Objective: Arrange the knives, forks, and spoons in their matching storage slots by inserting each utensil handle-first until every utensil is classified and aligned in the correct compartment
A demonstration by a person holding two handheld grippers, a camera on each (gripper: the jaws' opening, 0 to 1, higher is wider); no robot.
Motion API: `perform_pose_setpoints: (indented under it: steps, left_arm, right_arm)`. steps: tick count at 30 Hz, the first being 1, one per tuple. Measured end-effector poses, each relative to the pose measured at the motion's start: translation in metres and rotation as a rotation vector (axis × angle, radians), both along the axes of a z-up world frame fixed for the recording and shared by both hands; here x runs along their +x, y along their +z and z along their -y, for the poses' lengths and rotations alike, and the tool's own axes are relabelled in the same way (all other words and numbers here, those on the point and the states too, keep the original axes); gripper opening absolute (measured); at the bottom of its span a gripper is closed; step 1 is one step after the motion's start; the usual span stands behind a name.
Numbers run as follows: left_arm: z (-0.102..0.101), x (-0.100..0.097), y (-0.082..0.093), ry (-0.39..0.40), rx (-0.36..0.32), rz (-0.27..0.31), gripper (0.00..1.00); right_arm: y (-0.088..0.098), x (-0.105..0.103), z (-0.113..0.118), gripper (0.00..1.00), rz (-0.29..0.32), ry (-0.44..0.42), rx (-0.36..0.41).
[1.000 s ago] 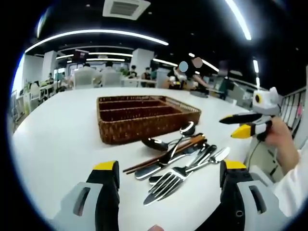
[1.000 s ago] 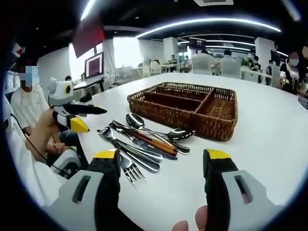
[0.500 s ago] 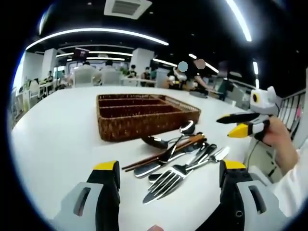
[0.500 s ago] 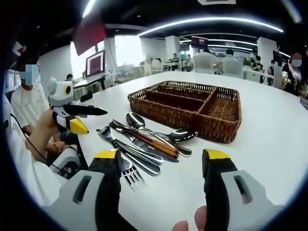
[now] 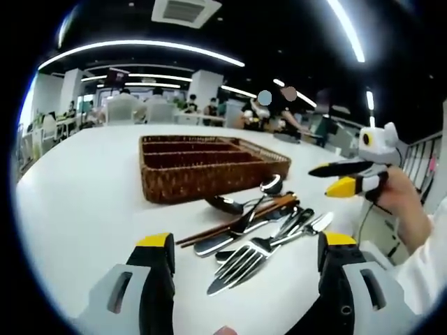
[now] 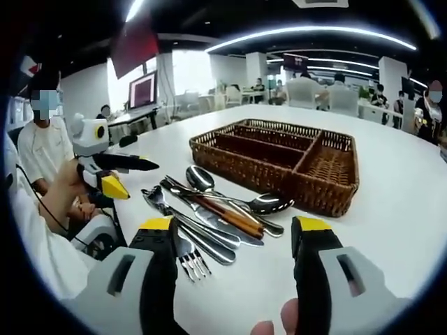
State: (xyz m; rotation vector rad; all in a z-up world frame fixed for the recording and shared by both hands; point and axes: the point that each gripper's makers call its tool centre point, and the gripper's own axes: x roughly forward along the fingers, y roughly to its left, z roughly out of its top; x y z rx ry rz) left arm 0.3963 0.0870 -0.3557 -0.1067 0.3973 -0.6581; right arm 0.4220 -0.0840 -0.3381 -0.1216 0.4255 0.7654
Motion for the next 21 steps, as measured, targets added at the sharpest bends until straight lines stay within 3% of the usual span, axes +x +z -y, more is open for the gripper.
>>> perform_pose_setpoints:
  steps: [21]
  left_arm:
    - [-0.002,0.002,-0.005,-0.012,-0.009,0.005,0.82]
  right_arm:
    - [-0.003,0.016,-0.028,0.53,0.022,0.104,-0.043]
